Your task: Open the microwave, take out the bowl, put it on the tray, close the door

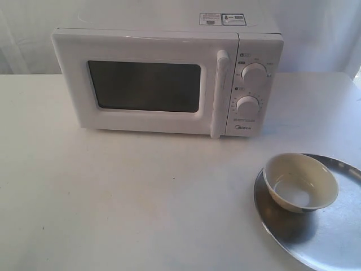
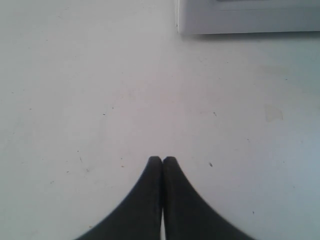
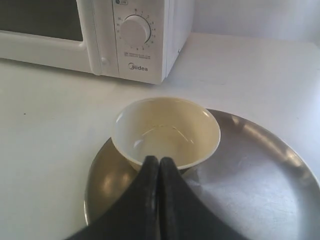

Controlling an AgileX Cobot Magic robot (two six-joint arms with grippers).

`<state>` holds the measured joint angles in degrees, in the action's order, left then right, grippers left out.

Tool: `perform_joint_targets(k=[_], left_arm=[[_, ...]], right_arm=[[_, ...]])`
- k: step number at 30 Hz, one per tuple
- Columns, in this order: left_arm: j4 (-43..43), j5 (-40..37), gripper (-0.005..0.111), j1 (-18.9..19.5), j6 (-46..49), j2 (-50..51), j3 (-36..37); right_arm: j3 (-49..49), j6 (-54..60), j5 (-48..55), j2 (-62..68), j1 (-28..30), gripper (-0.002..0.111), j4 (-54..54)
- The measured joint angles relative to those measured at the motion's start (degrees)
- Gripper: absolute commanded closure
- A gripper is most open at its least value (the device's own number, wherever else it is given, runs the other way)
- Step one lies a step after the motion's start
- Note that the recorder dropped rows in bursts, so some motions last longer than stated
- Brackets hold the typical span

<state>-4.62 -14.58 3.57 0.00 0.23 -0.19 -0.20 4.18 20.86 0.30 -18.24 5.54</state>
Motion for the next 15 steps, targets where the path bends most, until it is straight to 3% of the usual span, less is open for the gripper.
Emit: perform_joint_targets(k=[6,15], left_arm=[[0.00,0.00,0.107,0.00,0.00,0.00,0.00],[0.00,0.00,0.107,0.00,0.00,0.00,0.00]], right_arm=[[0.00,-4.52,0.00,0.00,0.00,0.108,0.09],[0.00,1.40,0.00,0.00,0.00,0.108,0.14]])
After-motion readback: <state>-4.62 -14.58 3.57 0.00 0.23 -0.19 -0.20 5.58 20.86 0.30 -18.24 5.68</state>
